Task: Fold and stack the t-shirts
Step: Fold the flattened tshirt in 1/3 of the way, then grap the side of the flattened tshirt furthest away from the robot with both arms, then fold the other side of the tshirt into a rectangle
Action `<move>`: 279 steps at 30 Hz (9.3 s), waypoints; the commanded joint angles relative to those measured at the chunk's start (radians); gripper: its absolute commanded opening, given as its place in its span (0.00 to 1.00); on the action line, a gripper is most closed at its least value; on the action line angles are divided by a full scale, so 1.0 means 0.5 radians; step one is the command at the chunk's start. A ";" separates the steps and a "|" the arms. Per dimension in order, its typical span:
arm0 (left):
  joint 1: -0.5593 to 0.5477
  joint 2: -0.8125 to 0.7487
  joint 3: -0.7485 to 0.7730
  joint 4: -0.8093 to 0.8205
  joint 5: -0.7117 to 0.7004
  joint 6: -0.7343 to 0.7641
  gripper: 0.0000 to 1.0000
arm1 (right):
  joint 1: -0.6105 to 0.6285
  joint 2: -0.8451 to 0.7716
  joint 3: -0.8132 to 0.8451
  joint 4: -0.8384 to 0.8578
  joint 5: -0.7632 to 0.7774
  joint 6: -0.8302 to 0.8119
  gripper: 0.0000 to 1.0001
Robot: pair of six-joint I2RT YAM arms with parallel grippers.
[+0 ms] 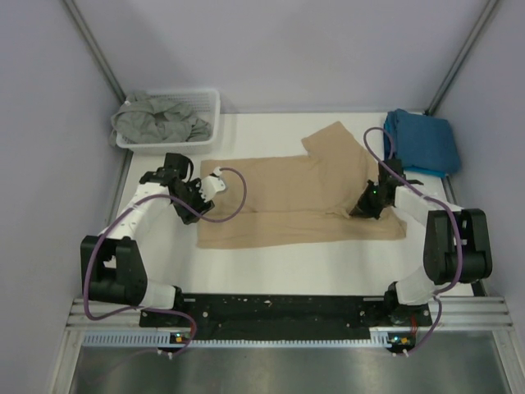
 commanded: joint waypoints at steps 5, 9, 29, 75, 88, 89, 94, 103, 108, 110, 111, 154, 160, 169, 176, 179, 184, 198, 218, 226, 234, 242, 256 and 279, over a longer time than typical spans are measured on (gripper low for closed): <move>0.003 0.018 -0.007 0.048 0.009 0.002 0.56 | 0.135 0.096 0.233 0.023 0.070 -0.084 0.00; 0.003 0.031 -0.010 0.054 -0.013 0.002 0.56 | 0.190 0.249 0.423 0.004 0.107 -0.136 0.00; 0.003 0.055 -0.013 0.060 -0.053 -0.014 0.56 | 0.246 0.639 0.752 0.059 0.018 -0.176 0.00; 0.003 0.074 -0.041 0.048 -0.089 -0.014 0.56 | 0.730 0.768 1.104 -0.391 0.729 -1.265 0.33; 0.003 0.080 -0.050 0.038 -0.099 -0.014 0.56 | 0.733 0.833 1.197 -0.410 0.772 -1.259 0.00; 0.003 0.080 -0.050 0.038 -0.102 -0.011 0.56 | 0.733 0.815 1.203 -0.410 0.775 -1.250 0.00; 0.003 0.095 -0.038 0.035 -0.096 -0.020 0.57 | 0.730 0.768 1.218 -0.343 0.638 -1.164 0.00; 0.003 0.077 -0.069 0.041 -0.102 -0.011 0.56 | 0.626 0.805 1.172 -0.131 0.334 -0.851 0.00; 0.003 0.077 -0.075 0.041 -0.105 -0.011 0.57 | 0.595 0.851 1.148 -0.094 0.257 -0.781 0.05; 0.003 0.074 -0.069 0.035 -0.105 -0.011 0.56 | 0.592 0.854 1.144 -0.079 0.187 -0.781 0.18; 0.003 0.077 -0.063 0.029 -0.102 -0.011 0.57 | 0.592 0.851 1.144 -0.066 0.150 -0.781 0.26; -0.393 -0.374 -0.786 0.526 -0.053 -0.007 0.00 | -1.037 -0.725 -0.693 0.231 0.303 0.078 0.00; -0.393 -0.638 -0.814 0.410 0.146 -0.020 0.00 | -1.184 -1.020 -0.748 0.026 0.214 0.124 0.00; -0.589 -0.997 -0.881 -0.151 0.402 0.225 0.00 | -1.304 -1.627 -0.850 -0.327 0.095 0.084 0.00; -0.666 -1.141 -0.928 -0.348 0.236 0.394 0.00 | -1.356 -1.689 -0.761 -0.401 0.079 0.351 0.00; -0.699 -1.144 -0.915 -0.354 0.181 0.437 0.00 | -1.359 -1.613 -0.697 -0.434 0.091 0.501 0.00; -0.749 -1.129 -0.866 -0.379 0.122 0.486 0.00 | -1.359 -1.585 -0.501 -0.749 0.379 0.496 0.00; -0.954 -1.028 -0.897 -0.474 -0.215 0.520 0.00 | -1.359 -1.689 -0.408 -1.183 0.772 0.551 0.00; -0.553 -0.440 0.010 -0.039 0.029 -0.087 0.67 | -0.891 -1.073 0.389 -0.347 0.824 -0.007 0.59; -0.089 0.238 0.517 0.201 0.322 -0.474 0.60 | -0.197 -0.108 1.177 -0.115 0.292 -0.878 0.61; 0.040 0.662 0.726 0.388 0.147 -0.689 0.60 | -0.006 0.933 2.002 -0.526 0.331 -1.222 0.61; 0.163 0.957 0.888 0.394 0.165 -0.732 0.62 | 0.046 1.676 2.715 -0.879 0.517 -1.369 0.62; 0.178 1.304 1.134 0.330 0.358 -0.723 0.60 | 0.120 1.821 2.583 -0.904 0.410 -1.416 0.34; 0.172 0.927 0.950 0.115 0.521 -0.364 0.00 | 0.132 0.796 1.697 -0.711 0.355 -1.440 0.00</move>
